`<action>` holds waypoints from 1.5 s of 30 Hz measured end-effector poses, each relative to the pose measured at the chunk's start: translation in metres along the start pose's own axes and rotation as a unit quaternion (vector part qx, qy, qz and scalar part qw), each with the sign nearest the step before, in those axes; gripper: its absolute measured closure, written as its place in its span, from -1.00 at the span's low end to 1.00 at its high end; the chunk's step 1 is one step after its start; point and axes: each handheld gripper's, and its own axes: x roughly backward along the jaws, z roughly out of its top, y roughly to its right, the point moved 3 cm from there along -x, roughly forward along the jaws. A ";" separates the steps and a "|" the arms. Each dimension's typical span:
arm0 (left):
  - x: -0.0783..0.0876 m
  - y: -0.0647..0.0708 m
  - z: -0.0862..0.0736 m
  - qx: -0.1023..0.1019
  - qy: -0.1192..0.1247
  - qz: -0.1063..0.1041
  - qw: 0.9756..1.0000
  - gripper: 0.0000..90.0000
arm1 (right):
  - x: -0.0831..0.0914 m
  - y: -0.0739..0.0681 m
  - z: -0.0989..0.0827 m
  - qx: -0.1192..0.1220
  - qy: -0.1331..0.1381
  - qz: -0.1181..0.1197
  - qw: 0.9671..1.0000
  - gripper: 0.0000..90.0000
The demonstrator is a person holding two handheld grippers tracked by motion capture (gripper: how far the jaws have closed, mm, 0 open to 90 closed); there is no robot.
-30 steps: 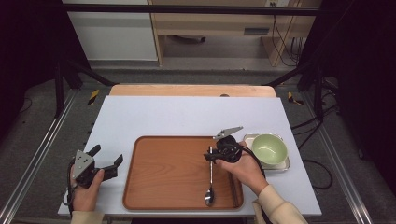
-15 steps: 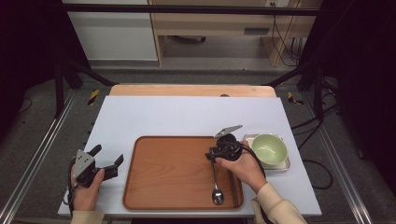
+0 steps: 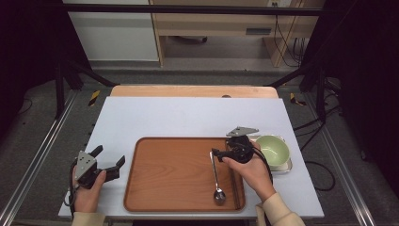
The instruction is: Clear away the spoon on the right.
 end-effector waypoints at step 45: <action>0.002 0.006 0.006 -0.013 0.019 -0.010 1.000 -0.92 | 0.091 0.081 -0.011 -0.023 0.121 -0.140 0.982 -0.67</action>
